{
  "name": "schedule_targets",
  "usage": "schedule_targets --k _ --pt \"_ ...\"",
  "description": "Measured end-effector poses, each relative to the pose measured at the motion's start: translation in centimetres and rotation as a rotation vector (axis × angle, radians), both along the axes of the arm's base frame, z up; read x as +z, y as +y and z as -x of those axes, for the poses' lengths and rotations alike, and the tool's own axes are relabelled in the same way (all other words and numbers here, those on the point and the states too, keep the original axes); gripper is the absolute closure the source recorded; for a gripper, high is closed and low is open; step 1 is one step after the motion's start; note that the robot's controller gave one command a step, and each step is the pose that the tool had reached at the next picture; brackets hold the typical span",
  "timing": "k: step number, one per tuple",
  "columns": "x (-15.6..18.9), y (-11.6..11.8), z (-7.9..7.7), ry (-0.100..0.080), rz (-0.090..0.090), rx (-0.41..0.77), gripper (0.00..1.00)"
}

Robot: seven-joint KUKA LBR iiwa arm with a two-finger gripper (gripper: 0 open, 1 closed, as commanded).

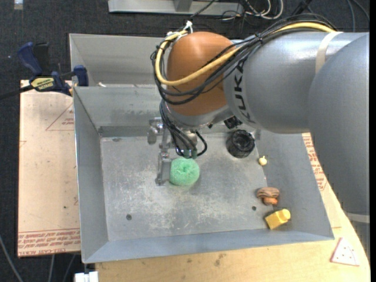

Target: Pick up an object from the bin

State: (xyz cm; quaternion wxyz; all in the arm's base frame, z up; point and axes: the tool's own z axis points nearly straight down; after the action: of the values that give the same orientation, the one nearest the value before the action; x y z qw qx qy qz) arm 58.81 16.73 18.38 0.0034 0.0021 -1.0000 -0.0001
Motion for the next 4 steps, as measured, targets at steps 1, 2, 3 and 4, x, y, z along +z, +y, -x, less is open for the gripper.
schedule_targets --k 1,2,3,4 --pt "0.5 -0.1 -0.2 -0.008 -0.001 -0.003 0.0" --pt "-1.9 -3.4 -0.8 -0.01 -0.003 0.07 0.0" --pt "-6.7 -9.5 -0.5 -0.01 -0.001 0.121 0.0" --pt "-9.1 -12.0 -0.6 -0.009 -0.002 0.13 1.0"
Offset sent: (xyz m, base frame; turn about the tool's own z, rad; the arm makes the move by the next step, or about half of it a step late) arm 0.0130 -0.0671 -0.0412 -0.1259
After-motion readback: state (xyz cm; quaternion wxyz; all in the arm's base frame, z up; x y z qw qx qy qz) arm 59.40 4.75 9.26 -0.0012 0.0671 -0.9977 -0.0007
